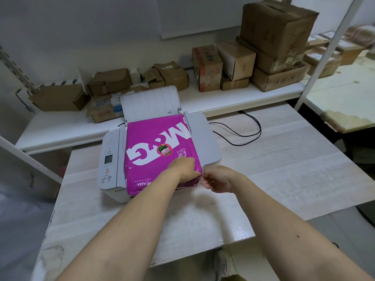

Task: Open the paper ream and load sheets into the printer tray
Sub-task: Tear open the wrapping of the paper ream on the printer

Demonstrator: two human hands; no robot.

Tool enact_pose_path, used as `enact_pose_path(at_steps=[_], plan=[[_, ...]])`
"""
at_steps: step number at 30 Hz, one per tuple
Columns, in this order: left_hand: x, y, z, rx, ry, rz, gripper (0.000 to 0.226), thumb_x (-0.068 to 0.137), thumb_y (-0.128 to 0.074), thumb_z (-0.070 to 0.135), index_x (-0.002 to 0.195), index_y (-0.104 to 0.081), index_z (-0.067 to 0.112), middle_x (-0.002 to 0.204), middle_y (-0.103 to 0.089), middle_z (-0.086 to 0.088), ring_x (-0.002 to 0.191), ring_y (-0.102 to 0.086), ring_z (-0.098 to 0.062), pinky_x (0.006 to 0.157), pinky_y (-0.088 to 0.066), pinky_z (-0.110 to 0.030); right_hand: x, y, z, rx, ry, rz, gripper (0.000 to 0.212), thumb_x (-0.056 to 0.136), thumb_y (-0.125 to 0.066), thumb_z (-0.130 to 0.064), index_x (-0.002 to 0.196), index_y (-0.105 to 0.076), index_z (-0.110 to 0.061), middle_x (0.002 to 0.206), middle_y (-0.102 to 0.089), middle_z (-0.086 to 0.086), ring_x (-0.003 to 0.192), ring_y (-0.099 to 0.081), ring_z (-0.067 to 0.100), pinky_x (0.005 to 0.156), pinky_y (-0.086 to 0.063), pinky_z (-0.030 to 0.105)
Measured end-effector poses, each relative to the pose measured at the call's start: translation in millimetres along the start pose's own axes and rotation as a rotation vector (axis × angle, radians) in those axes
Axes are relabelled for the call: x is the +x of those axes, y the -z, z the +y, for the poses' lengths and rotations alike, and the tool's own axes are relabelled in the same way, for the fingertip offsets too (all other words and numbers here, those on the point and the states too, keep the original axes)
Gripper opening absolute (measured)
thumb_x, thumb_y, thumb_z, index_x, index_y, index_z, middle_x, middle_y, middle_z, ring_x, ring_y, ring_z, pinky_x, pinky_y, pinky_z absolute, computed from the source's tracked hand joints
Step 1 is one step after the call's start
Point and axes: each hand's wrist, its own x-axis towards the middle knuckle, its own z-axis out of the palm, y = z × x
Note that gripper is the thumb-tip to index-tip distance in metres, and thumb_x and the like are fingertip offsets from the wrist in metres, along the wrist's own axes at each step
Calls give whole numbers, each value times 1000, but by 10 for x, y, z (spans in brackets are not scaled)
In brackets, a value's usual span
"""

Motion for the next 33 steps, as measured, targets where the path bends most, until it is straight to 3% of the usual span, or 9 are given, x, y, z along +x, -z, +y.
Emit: enact_pose_path(at_steps=[3,6,8,11,18,23,27,30,33], plan=[[16,-11,-10,2,2,0,39,87,-55,41,106,-54,6,108,-62,-16,101,-58,-35,81,-49,-42,-11,19,-62,-81,127,91,9,72,-56,-15,64,-55,-15,55,-55,1,53,-53,16,53,-35,22],[30,-14,-6,5,6,-11,37,87,-55,41,105,-53,8,107,-62,-15,99,-58,-33,78,-48,-40,21,33,-128,-224,230,128,17,72,-59,-14,55,-59,-9,54,-58,10,47,-45,19,46,-31,20],[36,-13,-4,1,8,-18,38,87,-56,41,106,-53,8,108,-62,-15,101,-58,-33,80,-49,-42,44,32,-153,-344,264,129,17,77,-59,-7,67,-68,2,56,-61,13,45,-47,18,42,-35,19],[45,-9,-10,1,11,-22,40,87,-56,42,107,-53,8,110,-62,-15,103,-58,-35,83,-49,-43,55,50,-181,-352,251,88,15,85,-55,2,81,-68,8,61,-62,16,50,-53,19,44,-42,19],[62,16,0,-1,3,-52,39,87,-55,41,108,-53,7,111,-62,-15,105,-58,-34,83,-49,-43,97,79,-184,-290,193,64,27,90,-49,5,67,-59,-5,49,-59,7,39,-58,9,41,-43,13],[71,33,9,11,-1,-56,39,88,-54,40,109,-54,7,111,-62,-14,104,-59,-32,80,-49,-40,101,93,-197,-259,162,50,25,91,-49,3,70,-60,-5,59,-61,11,46,-62,10,45,-47,14],[80,32,19,10,6,-54,40,88,-54,41,110,-53,7,111,-62,-15,104,-58,-33,80,-48,-40,115,59,-245,-392,193,98,15,79,-54,0,78,-68,5,64,-62,19,44,-50,18,42,-36,18],[79,27,17,-3,12,-56,37,87,-54,37,109,-54,7,111,-62,-15,104,-58,-33,76,-47,-38,121,15,-279,-491,203,143,14,75,-54,-4,62,-61,-3,55,-57,14,34,-40,14,40,-31,17],[75,33,10,-28,14,-49,35,87,-53,35,107,-54,6,110,-62,-16,103,-58,-33,74,-45,-36,107,15,-215,-406,140,126,18,76,-50,-6,58,-51,-9,53,-51,9,38,-36,14,42,-26,19]])
